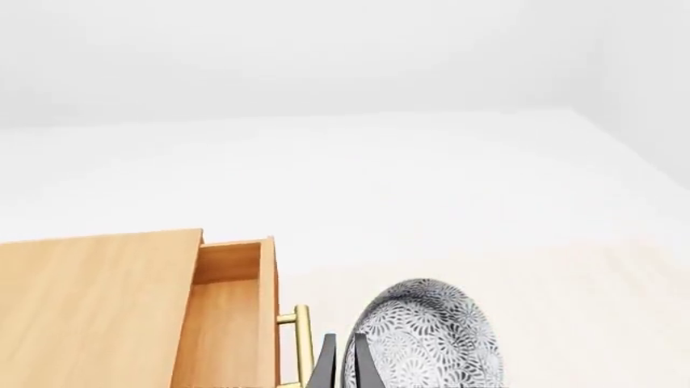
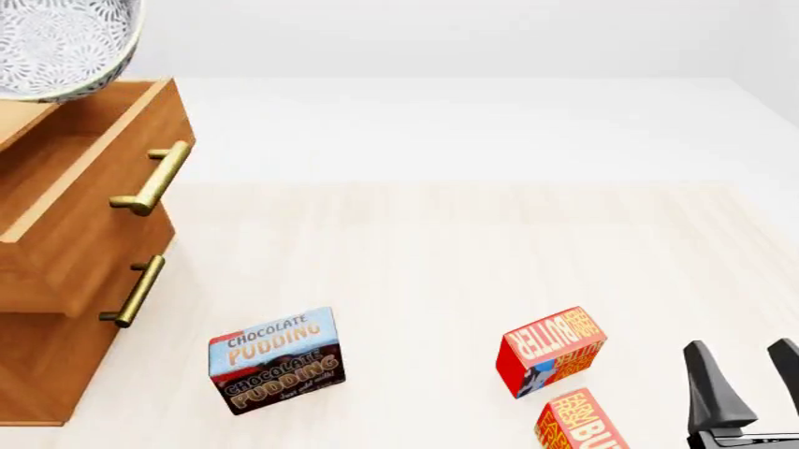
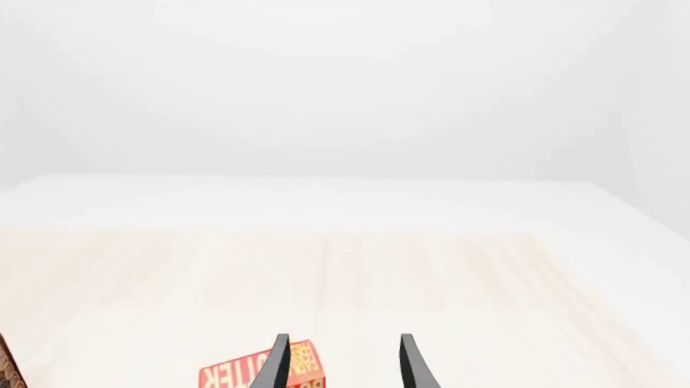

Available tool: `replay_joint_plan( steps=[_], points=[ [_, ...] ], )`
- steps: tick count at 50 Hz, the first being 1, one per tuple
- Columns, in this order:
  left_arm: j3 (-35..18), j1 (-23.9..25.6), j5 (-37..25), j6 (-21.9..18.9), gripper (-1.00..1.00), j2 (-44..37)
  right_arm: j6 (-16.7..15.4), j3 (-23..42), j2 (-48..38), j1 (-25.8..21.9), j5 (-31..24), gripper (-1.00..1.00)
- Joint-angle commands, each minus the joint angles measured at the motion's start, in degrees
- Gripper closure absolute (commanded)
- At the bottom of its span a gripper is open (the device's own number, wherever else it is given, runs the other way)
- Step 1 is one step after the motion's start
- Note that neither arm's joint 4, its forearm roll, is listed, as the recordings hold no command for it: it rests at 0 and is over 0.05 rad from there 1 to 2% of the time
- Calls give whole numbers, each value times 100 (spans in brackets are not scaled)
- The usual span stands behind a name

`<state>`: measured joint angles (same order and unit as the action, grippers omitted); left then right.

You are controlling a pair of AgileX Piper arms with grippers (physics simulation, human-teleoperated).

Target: Put the bowl in the top drawer of the cabinet.

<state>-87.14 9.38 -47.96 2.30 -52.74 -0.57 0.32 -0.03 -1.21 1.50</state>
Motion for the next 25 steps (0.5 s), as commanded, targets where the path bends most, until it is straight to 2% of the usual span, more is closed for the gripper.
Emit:
replay_joint_plan(
  steps=[1, 25],
  points=[
    [-1, -317, 63, 55, 100, 46, 5, 0, 0, -11, 2, -100],
    [380, -874, 205, 317, 100, 226, 32, -1, 0, -9, 9, -100]
  ],
)
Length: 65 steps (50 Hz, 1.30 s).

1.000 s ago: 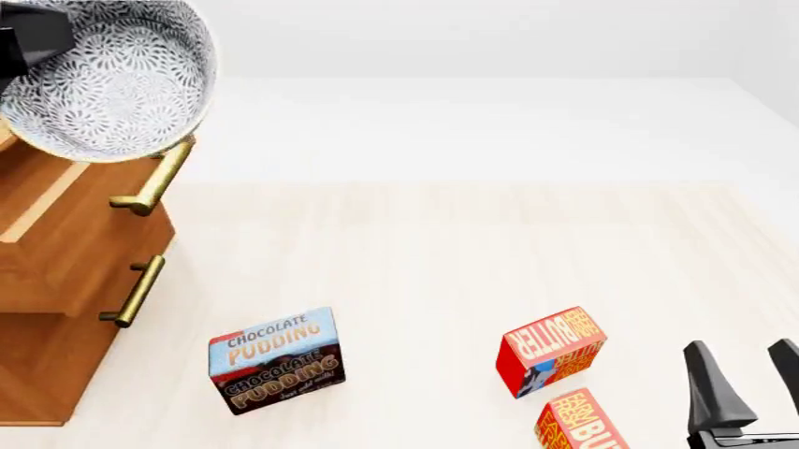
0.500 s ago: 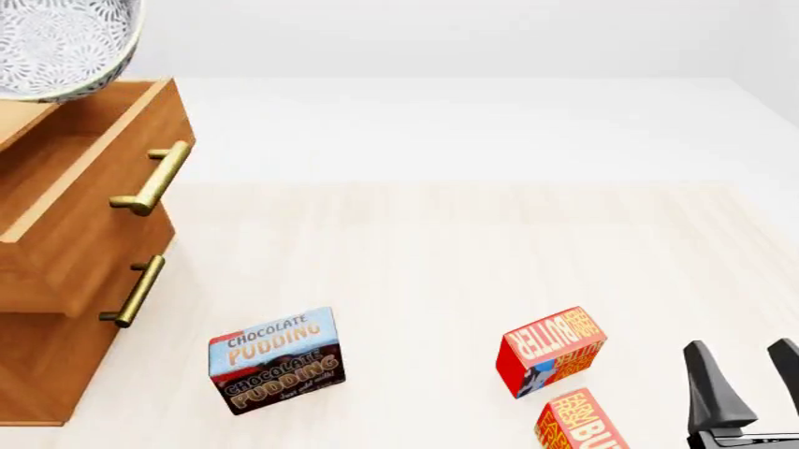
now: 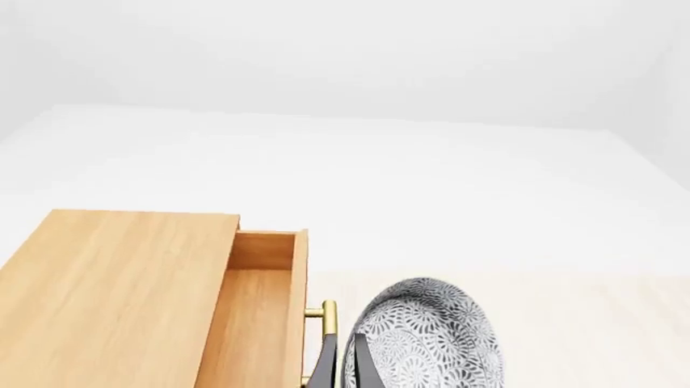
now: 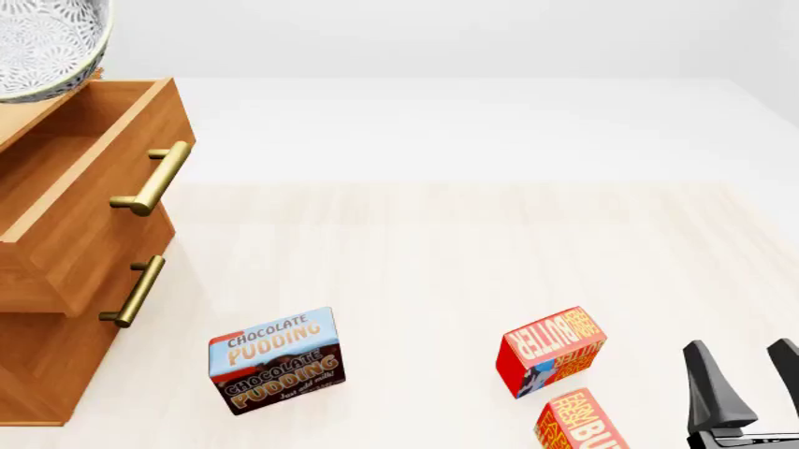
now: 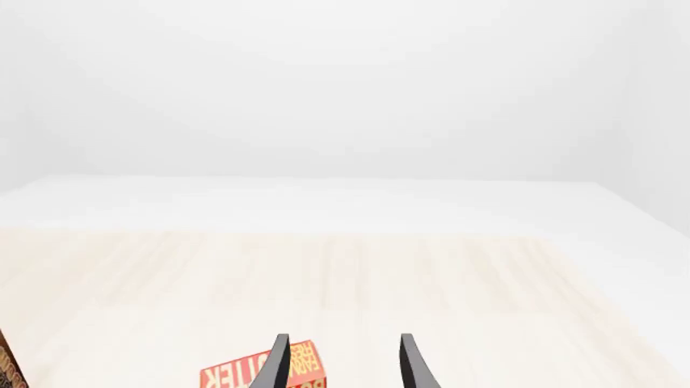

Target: Put the bowl in the top drawer of the cabinet.

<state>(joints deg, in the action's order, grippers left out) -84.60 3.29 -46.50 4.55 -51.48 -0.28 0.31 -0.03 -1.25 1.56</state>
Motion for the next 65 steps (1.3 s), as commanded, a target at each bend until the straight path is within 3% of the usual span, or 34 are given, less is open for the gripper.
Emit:
replay_joint_plan(
  steps=[1, 24, 34, 55, 58, 65],
  points=[
    [148, -301, 58, 85, 100, 112, 4, 0, 0, 2, 4, -100],
    [672, -700, 315, 302, 100, 339, -2, 0, 0, -5, 7, -100],
    [865, -587, 425, 284, 100, 425, -23, 3, 1, 18, 104, -100],
    [889, -741, 396, 297, 100, 296, -24, 3, 1, 19, 101, -100],
    [990, -753, 277, 569, 100, 292, -15, 2, 1, 17, 95, -100],
    [935, -978, 204, 631, 100, 176, -23, 3, 1, 6, 98, -100]
  ],
)
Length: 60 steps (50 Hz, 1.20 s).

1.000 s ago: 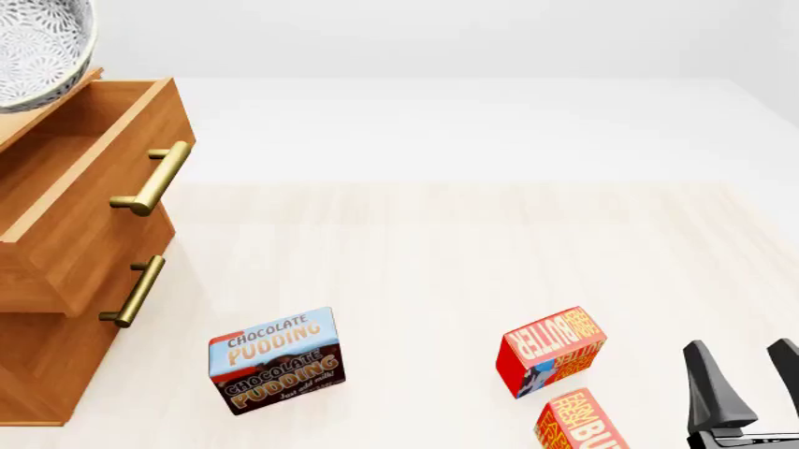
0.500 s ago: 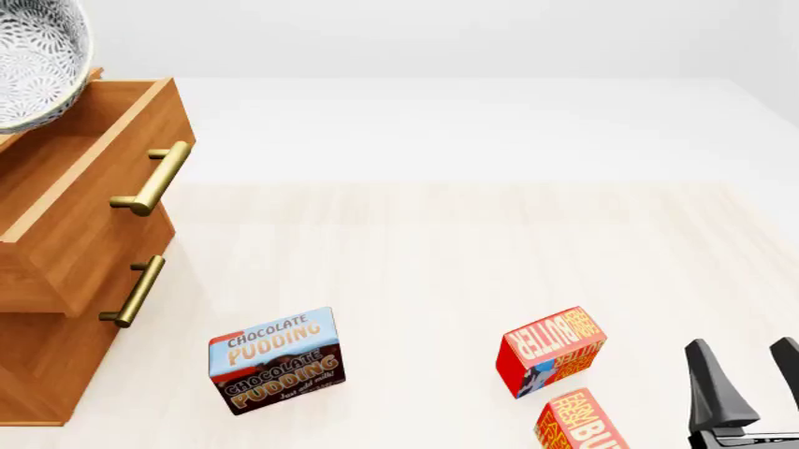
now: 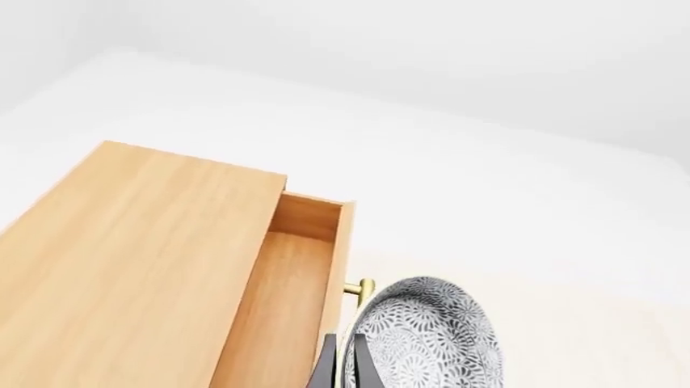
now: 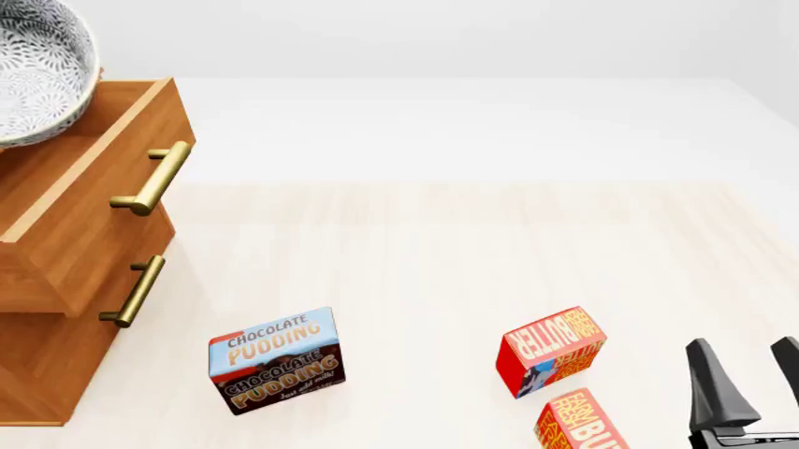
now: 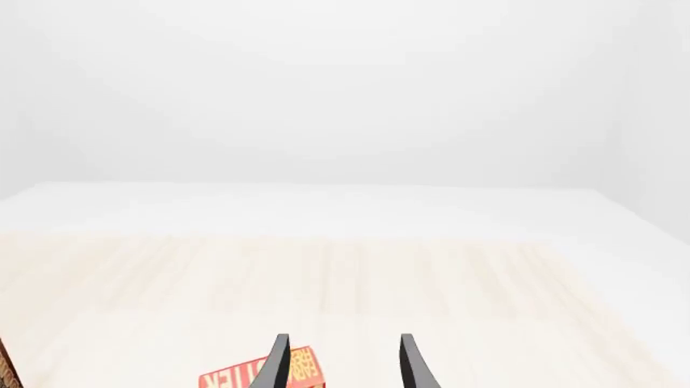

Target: Put the bowl in the top drawer of the cabinet.

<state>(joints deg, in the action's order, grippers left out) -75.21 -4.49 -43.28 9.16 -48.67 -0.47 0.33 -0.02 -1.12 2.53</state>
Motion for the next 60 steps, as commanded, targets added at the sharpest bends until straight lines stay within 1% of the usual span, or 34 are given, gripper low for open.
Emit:
replay_joint_plan(
  steps=[1, 2, 3, 4, 6, 15, 21, 26, 29, 31, 33, 35, 39, 41, 44, 48, 54, 60],
  points=[
    [-13, -241, -152, 226, 100, -129, -4, 0, 0, -5, 0, -100],
    [-29, -280, -202, 300, 100, -162, -4, 0, 0, -6, -2, -100],
    [-62, -250, -216, 279, 100, -145, -5, 0, 0, -7, -2, -100],
    [-82, -356, -234, 266, 100, -213, -2, 0, 0, -4, 0, -100],
    [-110, -336, -249, 341, 100, -220, -5, 0, 0, -12, 3, -100],
    [-503, -565, -380, 450, 100, -405, -3, 0, 0, -4, 4, -100],
    [-678, -642, -399, 503, 100, -488, -7, 0, 0, -7, 3, -100],
    [-784, -799, -383, 539, 100, -591, -8, 0, 0, -19, 2, -100],
    [-843, -852, -469, 668, 100, -660, -12, 0, 0, -22, 1, -100],
    [-765, -838, -513, 993, 100, -707, -12, 0, 0, -18, 5, -100],
    [-717, -911, -481, 1021, 100, -746, -16, 1, 0, -18, 9, -100],
    [-681, -1023, -478, 1168, 100, -828, -7, 0, 0, -11, 2, -100],
    [-803, -1104, -535, 1323, 100, -879, -16, 0, 0, -23, 2, -100],
    [-884, -1151, -531, 1295, 100, -896, -8, 0, 0, -17, -3, -100],
    [-963, -1187, -599, 1403, 100, -942, -12, 0, 0, -30, -5, -100],
    [-918, -1186, -580, 1509, 100, -924, -15, 0, 0, -27, 0, -100],
    [-1061, -1270, -609, 1693, 100, -981, -13, 0, 0, -27, -5, -100],
    [-1019, -1351, -630, 1816, 100, -1002, -10, 0, 0, -28, 1, -100]
  ],
)
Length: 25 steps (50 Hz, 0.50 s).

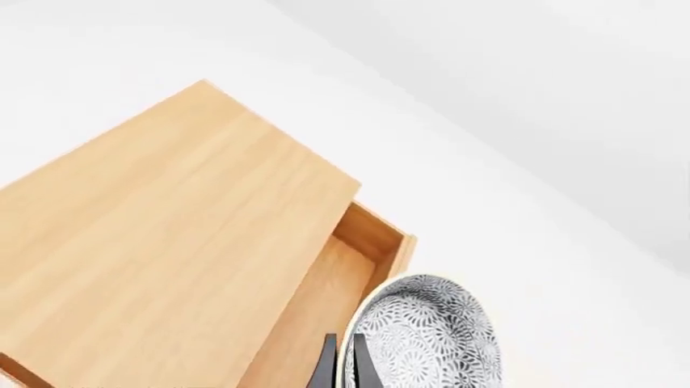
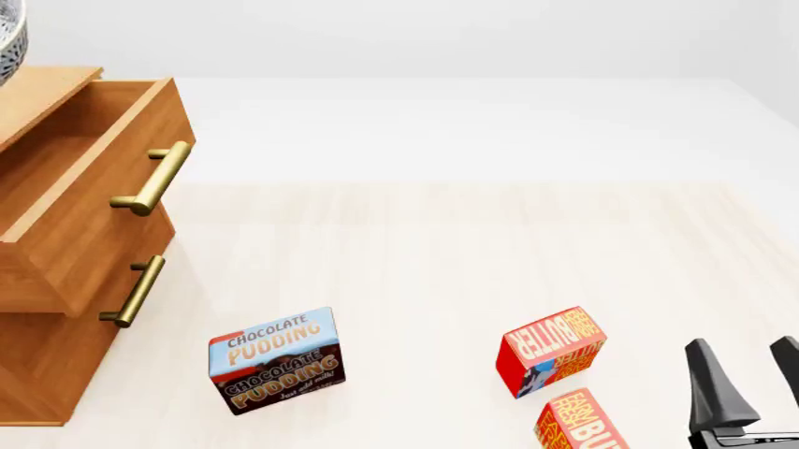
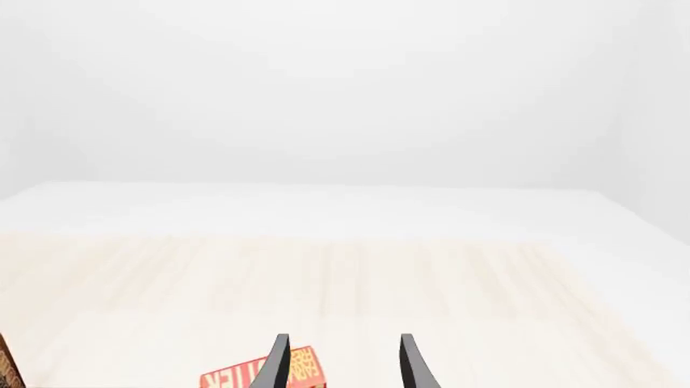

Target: Put the bowl in the top drawer of the cabinet.

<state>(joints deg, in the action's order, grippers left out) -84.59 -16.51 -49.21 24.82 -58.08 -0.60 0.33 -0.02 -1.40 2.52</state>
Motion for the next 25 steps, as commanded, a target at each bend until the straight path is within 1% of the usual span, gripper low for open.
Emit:
replay_joint_plan(
  steps=[1, 5, 6, 8, 11, 12, 13, 15, 20, 25],
  points=[
    [-87, -165, -20, 237, 100, -58, 2, 0, 0, -6, 2, -100],
    [6, -266, -68, 438, 100, -114, 3, 0, 0, -8, 6, -100],
    [-10, -326, -48, 368, 100, -159, 4, 0, 0, -10, 11, -100],
    [41, -386, -47, 454, 100, -220, 5, 0, 0, -10, 7, -100],
    [21, -444, -39, 417, 100, -285, 2, 0, 0, -16, 11, -100],
    [4, -566, -25, 480, 100, -416, 1, 0, 0, -11, 11, -100],
    [-71, -643, 21, 440, 100, -455, 0, 0, 0, -14, 12, -100],
    [-97, -670, 1, 529, 100, -478, 1, 0, 0, -6, 14, -100],
    [-189, -854, -1, 531, 100, -572, -3, 0, 0, -25, 15, -100],
    [-248, -935, -21, 579, 100, -602, -4, 0, 0, -35, 19, -100]
  ],
)
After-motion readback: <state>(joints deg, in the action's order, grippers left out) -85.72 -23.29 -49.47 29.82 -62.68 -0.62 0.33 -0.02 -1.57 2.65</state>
